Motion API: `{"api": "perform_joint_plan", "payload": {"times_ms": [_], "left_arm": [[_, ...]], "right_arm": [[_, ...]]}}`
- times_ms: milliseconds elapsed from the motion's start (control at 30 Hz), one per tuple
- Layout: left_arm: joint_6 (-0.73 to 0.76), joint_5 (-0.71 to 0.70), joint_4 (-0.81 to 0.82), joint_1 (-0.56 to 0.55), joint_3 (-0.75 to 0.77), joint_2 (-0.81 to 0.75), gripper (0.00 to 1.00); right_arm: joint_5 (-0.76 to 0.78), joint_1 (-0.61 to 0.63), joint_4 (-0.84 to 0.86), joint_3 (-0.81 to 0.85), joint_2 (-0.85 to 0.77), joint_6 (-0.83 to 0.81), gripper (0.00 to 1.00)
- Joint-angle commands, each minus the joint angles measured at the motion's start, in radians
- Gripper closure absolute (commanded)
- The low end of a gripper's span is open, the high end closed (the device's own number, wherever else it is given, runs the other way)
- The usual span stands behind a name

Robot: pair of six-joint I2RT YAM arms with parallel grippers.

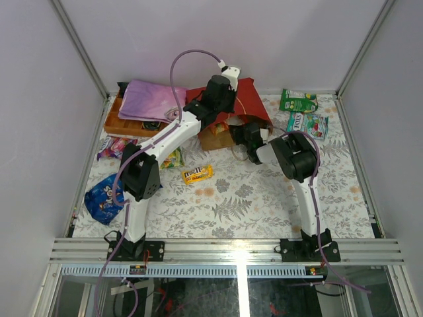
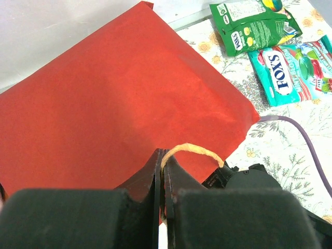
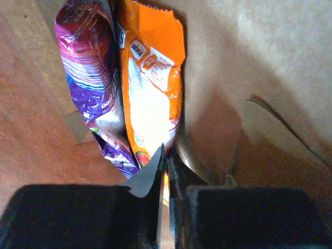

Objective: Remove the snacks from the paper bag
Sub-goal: Take out the snack from the paper bag.

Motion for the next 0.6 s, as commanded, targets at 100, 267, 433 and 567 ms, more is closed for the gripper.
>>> {"api": "perform_joint_plan", "payload": {"times_ms": [100,267,433,567], "left_arm": [[0.006,0.006,0.013,0.01,0.002,-0.048,1.0],[0.007,-0.008,0.02,0.012,-0.011,-0.047,1.0],[0.003,-0.011,0.016,0.014,-0.007,-0.048,1.0],[-0.001,-0.012,0.016,0.016,-0.004,-0.045,1.0]], "right_arm": [[0.038,0.014,0.014,-0.047,-0.058,-0.051,1.0],[-0.02,0.016,0.146,-0.177,-0.168,-0.062,1.0],[-0.08,0.015,0.296,-0.358,-0.304,-0.018,1.0],[-0.155,0.015,0.365,-0.538,-0.443,-0.007,1.0]]}}
